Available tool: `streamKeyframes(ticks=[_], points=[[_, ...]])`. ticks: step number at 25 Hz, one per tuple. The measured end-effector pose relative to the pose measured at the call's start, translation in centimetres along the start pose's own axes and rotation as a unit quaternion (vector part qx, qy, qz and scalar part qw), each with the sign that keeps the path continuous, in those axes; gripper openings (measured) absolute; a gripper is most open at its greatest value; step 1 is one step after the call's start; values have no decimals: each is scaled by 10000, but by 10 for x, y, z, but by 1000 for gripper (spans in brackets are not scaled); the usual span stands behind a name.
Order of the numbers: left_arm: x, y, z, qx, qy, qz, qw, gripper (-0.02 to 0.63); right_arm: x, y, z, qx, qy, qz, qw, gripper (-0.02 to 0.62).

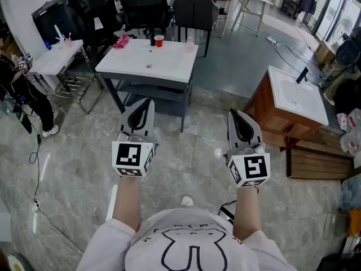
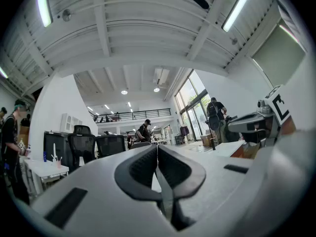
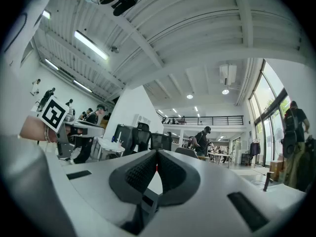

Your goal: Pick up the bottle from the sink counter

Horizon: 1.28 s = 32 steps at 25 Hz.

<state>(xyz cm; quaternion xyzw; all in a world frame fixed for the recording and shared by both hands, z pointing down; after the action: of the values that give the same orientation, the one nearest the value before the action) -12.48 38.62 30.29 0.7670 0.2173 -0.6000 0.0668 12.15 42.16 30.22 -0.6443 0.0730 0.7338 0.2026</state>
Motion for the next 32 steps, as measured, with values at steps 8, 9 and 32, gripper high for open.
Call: streamKeyframes(ticks=[8, 9, 32], points=[[-13, 42, -16, -189, 32, 159, 9997, 9, -15, 27, -37, 50, 42, -48, 10000, 29], [-15, 46, -16, -173, 50, 174, 9997, 9, -17, 30, -40, 45, 96, -70, 9999, 29], [-67, 195, 62, 138, 67, 207, 9997, 9, -55, 183, -92, -5, -18, 109, 9999, 31]])
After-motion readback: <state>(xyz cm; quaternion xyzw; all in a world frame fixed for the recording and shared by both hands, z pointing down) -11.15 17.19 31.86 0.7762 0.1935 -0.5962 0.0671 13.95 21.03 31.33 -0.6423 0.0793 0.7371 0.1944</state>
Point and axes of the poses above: the fingertips, and each gripper's own axes: y forward along the fingers, z to its left, x out of its top, the point moved 4 cm from there along -y, backward along the fingers, and after that the axes turned 5 degrees about y, right-handed, at the moved point
